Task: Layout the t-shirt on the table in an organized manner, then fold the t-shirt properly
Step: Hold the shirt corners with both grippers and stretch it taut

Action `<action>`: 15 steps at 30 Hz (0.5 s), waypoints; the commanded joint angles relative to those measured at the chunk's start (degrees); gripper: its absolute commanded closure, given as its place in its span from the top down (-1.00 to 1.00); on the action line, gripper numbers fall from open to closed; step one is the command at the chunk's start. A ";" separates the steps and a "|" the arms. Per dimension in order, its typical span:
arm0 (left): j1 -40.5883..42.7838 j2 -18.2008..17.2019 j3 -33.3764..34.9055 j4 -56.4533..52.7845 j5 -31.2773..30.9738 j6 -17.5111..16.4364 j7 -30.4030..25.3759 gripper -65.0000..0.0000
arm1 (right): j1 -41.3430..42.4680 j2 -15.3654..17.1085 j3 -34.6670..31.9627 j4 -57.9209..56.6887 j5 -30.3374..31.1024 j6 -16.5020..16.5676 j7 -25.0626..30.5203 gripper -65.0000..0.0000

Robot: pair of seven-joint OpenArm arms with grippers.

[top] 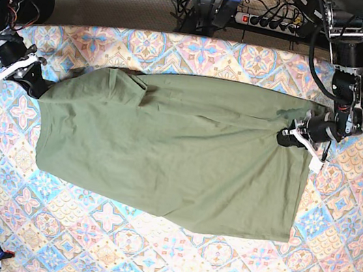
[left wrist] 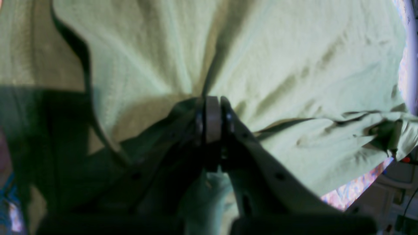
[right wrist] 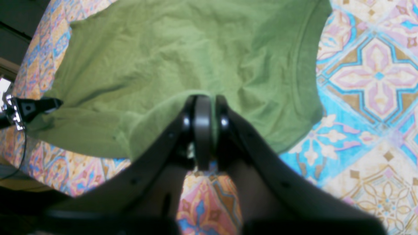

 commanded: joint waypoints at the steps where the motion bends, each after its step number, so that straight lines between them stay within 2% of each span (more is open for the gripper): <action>1: -0.81 -2.35 0.22 0.93 -0.83 -0.25 0.21 -1.00 | 0.23 1.27 0.68 0.81 1.06 0.41 1.24 -0.97; 4: -0.37 -4.55 0.39 2.95 -4.17 -0.43 5.22 -1.00 | 0.23 1.27 0.77 0.72 1.06 0.41 1.24 -0.97; 7: 1.65 -7.54 0.48 6.20 -6.55 -2.18 8.30 -1.00 | 0.23 1.27 0.77 -0.51 1.06 0.41 1.24 -0.97; 11: 4.29 -12.20 4.26 12.62 -6.90 -2.62 8.30 -1.00 | 0.23 1.27 0.77 -2.01 1.06 0.41 1.24 -0.97; 15: 4.81 -14.04 4.87 16.22 -6.64 -2.62 8.21 -1.00 | 0.23 1.27 0.68 -2.36 1.06 0.41 1.24 -0.97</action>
